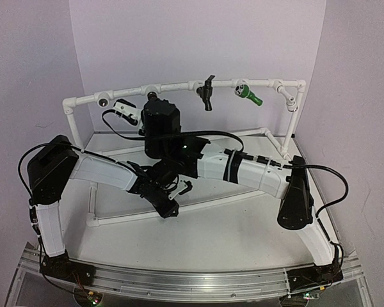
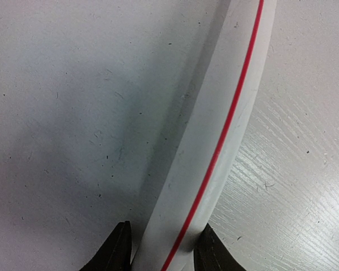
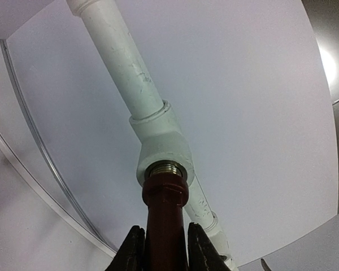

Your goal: Install the water faucets

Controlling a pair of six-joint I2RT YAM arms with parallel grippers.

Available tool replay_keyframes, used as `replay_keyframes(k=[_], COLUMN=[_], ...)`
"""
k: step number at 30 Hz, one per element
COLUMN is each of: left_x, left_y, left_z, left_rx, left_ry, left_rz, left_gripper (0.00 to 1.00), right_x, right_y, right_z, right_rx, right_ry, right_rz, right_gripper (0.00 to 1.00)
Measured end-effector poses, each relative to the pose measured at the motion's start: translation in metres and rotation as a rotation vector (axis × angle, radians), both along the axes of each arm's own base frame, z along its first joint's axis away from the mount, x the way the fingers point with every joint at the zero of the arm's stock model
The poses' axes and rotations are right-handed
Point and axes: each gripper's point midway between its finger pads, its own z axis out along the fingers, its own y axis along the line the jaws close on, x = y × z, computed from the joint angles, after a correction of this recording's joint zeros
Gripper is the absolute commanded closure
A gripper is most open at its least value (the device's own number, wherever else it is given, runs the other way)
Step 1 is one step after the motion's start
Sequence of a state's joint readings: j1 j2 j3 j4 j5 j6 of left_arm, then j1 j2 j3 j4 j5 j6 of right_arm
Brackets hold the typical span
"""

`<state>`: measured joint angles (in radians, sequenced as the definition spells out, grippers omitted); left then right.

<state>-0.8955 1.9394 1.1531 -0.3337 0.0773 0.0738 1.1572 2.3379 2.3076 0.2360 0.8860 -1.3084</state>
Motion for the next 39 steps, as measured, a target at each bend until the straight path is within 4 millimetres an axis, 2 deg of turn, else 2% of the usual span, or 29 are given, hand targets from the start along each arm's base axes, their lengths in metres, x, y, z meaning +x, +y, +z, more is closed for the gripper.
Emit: replay_keyframes(k=[23,39], left_x=[-0.0001,-0.0007], left_y=[-0.0069,-0.0079], left_z=[-0.0043,-0.0032], left_rx=[0.007,-0.002], left_ry=[0.041,0.047], left_rz=[-0.012,-0.018], left_gripper=[1.00,1.00], right_x=[-0.0004,-0.0025], right_y=[-0.0006,-0.0016], right_z=[-0.0008,0.0015], right_rx=[0.355,0.542], right_ry=[0.070,0.125], right_rz=[0.029,0.079], right_gripper=[1.00,1.00])
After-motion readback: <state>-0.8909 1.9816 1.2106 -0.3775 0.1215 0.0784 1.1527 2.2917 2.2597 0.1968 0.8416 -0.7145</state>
